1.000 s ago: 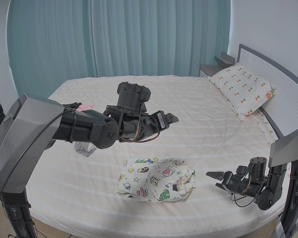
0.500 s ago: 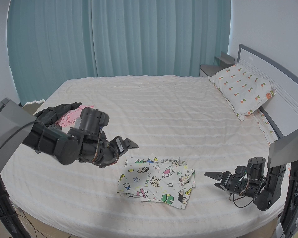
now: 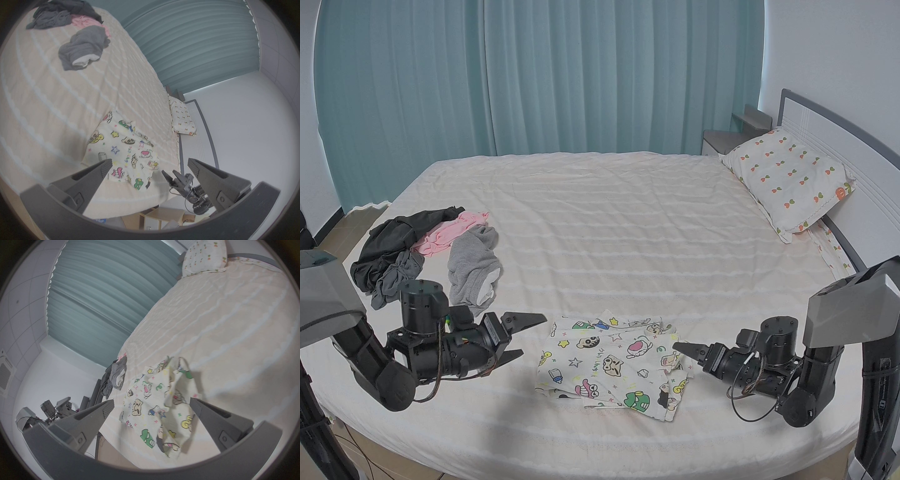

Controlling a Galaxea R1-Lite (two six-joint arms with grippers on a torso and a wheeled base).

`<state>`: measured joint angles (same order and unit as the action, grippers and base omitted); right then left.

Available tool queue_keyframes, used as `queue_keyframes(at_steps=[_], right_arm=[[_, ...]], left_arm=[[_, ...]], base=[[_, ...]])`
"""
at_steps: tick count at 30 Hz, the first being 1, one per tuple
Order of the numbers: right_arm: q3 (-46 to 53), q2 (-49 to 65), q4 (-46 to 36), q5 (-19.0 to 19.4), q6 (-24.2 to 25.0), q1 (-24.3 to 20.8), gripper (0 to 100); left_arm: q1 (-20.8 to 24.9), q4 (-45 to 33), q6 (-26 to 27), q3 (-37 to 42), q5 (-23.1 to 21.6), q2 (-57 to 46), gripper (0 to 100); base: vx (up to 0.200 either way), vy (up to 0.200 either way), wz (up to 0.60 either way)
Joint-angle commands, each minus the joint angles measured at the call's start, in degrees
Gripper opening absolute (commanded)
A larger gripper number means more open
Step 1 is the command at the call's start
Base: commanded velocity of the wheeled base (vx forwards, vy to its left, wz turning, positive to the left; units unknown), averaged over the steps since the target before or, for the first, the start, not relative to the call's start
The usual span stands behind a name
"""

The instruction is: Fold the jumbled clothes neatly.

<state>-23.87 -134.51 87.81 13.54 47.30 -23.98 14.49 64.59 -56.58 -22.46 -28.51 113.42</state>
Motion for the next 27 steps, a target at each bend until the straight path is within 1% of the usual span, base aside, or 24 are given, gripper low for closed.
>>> queue_keyframes(at_steps=[1,3,4,7,9,10,13,14,15,17,22,27], right_arm=[[-7.77,-3.04,-5.54,1.22,-2.74,-3.0,100],[-8.83,-2.86,-6.77,1.22,-3.44,-3.27,100],[-9.97,-1.46,-7.3,0.96,-4.58,-3.88,100],[-10.32,3.47,-8.18,0.96,-5.64,-4.85,100],[-10.85,4.17,-8.97,0.96,-5.9,-5.2,100],[-11.99,3.82,-10.11,0.87,-6.78,-5.2,100],[-13.66,1.36,-11.52,0.78,-9.15,-4.15,100],[-13.66,1.18,-11.52,0.78,-9.24,-4.06,100],[-14.1,0.21,-11.08,0.61,-10.12,-2.65,100],[-14.45,-0.05,-10.73,0.26,-10.21,-2.04,100],[-14.54,-3.39,-10.99,0.34,-10.3,-2.48,100],[-13.75,-4.62,-11.26,0.61,-10.03,-1.95,100]], left_arm=[[-3.51,4.5,-1.08,2.59,-3.21,6.02,100],[-3.51,5.11,-1.08,2.77,-3.21,6.2,100],[-3.51,5.55,-1.17,3.12,-3.21,6.29,100],[-3.51,5.64,-1.17,3.12,-3.21,6.37,100],[-3.51,5.64,-1.08,3.12,-3.13,6.46,100],[-3.51,5.64,-1.08,3.12,-3.13,6.55,100],[-3.42,5.64,-0.99,3.21,-3.13,6.55,100],[-3.42,5.73,-0.99,3.21,-3.13,6.55,100],[-3.42,5.64,-0.99,3.21,-3.13,6.55,100],[-3.33,5.64,-0.9,3.21,-3.13,6.55,100],[-3.24,5.73,-0.82,3.29,-3.04,6.64,100],[-2.98,5.73,-0.9,3.21,-1.63,6.81,100]], base=[[0.0,0.0,0.0],[0.0,0.0,0.0],[0.0,0.0,0.0],[0.0,0.0,0.0],[0.0,0.0,0.0],[0.0,0.0,0.0],[0.0,0.0,0.0],[0.0,0.0,0.0],[0.0,0.0,0.0],[0.0,0.0,0.0],[0.0,0.0,0.0],[0.0,0.0,0.0]])
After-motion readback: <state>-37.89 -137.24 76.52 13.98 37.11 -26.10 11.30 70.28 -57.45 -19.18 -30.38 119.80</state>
